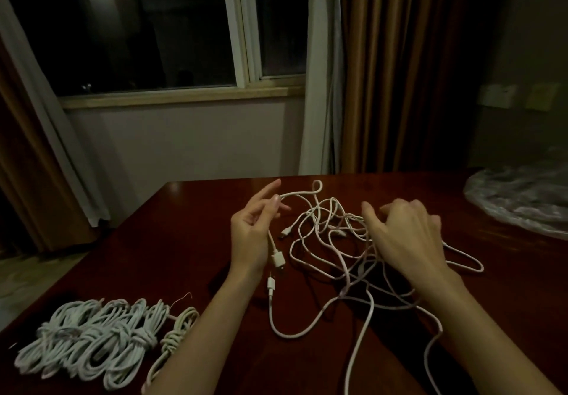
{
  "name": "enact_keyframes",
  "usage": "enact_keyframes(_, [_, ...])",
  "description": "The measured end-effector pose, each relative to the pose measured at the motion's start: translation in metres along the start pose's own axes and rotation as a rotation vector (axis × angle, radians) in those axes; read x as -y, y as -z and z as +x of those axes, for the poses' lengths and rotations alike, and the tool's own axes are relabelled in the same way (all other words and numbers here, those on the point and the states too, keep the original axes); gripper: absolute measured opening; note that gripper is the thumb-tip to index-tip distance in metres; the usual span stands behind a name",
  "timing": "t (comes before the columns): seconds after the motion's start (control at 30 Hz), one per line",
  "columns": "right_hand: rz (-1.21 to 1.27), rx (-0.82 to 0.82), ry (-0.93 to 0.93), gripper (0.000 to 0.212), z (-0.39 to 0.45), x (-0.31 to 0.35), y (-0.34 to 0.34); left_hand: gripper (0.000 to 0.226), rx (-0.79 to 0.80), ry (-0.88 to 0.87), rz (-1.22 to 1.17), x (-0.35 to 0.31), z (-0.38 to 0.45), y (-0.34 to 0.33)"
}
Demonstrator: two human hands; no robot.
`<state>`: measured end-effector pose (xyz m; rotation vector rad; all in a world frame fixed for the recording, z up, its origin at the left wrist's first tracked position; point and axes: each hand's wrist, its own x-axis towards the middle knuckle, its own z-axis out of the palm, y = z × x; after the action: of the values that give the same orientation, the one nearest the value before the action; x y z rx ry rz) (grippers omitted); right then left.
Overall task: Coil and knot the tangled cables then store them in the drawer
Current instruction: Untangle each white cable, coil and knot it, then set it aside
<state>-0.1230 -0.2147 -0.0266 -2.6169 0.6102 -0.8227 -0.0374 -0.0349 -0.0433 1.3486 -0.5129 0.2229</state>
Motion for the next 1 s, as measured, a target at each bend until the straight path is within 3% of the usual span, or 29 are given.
enact_keyframes(0.1, [0.271, -0.077, 0.208, 0.013, -0.004, 0.009, -0.004, 0.042, 0.097, 0.127, -0.299, -0.008, -0.002, -0.007])
enact_keyframes(0.2, [0.531, 0.006, 0.352, 0.044, -0.012, 0.022, -0.018, 0.041, 0.134, 0.209, -0.416, -0.011, -0.004, -0.013])
enact_keyframes(0.27, [0.511, -0.043, 0.405, 0.052, -0.015, 0.027, -0.024, 0.044, 0.151, 0.234, -0.436, -0.01, -0.004, -0.013])
enact_keyframes(0.4, [0.465, -0.209, 0.356, 0.044, -0.009, 0.024, -0.019, 0.035, 0.193, 0.259, -0.486, -0.01, -0.005, -0.011])
enact_keyframes(0.5, [0.293, -0.075, 0.446, 0.036, -0.009, 0.017, -0.026, 0.034, 0.19, 0.305, -0.398, -0.006, -0.007, -0.01])
enact_keyframes(0.63, [0.31, 0.077, 0.437, 0.004, -0.011, 0.017, -0.028, 0.045, 0.139, 0.271, -0.236, 0.003, -0.007, -0.01])
enact_keyframes(0.77, [0.454, 0.149, 0.427, 0.012, -0.016, 0.023, -0.028, 0.036, 0.183, 0.36, -0.313, 0.005, -0.008, -0.011])
enact_keyframes(0.87, [0.528, 0.136, 0.451, 0.009, -0.021, 0.027, -0.029, 0.048, 0.267, 0.453, -0.331, 0.009, -0.007, -0.012])
enact_keyframes(1.0, [0.432, 0.183, 0.45, 0.009, -0.022, 0.025, -0.033, 0.047, 0.272, 0.527, -0.479, 0.001, -0.005, -0.007])
